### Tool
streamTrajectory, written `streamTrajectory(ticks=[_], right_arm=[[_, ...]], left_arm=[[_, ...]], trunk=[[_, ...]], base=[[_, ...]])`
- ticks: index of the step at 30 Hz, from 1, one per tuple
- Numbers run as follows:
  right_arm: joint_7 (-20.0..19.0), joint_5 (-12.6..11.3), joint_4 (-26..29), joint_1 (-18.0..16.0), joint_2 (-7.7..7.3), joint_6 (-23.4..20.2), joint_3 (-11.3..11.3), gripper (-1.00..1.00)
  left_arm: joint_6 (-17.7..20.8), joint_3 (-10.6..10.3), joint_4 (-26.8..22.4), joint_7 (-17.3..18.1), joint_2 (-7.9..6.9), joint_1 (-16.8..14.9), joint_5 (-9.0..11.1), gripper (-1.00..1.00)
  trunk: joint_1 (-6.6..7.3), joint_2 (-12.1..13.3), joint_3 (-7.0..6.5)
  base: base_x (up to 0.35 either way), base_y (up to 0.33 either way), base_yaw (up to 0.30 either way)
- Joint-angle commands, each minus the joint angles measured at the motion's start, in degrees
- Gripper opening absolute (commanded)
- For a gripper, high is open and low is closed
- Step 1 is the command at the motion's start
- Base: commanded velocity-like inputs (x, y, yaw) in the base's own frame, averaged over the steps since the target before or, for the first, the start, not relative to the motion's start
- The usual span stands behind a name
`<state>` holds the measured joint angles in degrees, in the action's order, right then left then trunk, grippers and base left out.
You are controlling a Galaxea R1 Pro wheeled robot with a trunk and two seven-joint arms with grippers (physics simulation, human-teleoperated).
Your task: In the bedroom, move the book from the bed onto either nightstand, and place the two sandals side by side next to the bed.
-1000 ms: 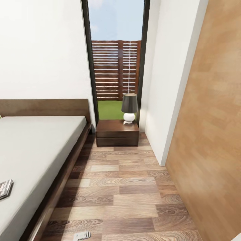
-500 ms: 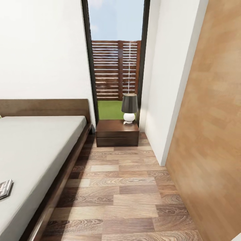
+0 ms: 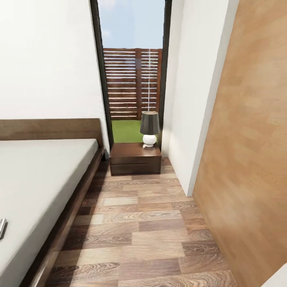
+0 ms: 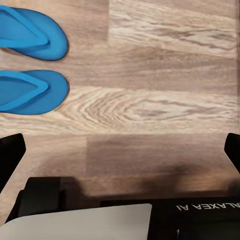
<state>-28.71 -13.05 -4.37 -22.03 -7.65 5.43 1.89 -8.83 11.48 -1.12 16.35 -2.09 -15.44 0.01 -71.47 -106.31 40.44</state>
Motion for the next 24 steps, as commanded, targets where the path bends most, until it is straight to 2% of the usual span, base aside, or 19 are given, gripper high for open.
streamTrajectory(ticks=[1, 24], right_arm=[[-0.3, -0.4, -0.3, -0.1, 0.00, 0.4, 0.2, 1.00], [-0.3, -0.6, -0.3, -0.1, 0.00, 0.4, 0.2, 1.00]], left_arm=[[-0.1, 0.3, 0.1, 0.3, 0.03, 0.0, 0.0, 1.00], [-0.1, 0.2, 0.0, 0.3, 0.15, 0.0, -0.2, 1.00]], trunk=[[0.01, 0.0, 0.03], [0.01, 0.0, -0.49]], base=[[0.000, 0.000, -0.274], [0.016, -0.004, -0.282]])
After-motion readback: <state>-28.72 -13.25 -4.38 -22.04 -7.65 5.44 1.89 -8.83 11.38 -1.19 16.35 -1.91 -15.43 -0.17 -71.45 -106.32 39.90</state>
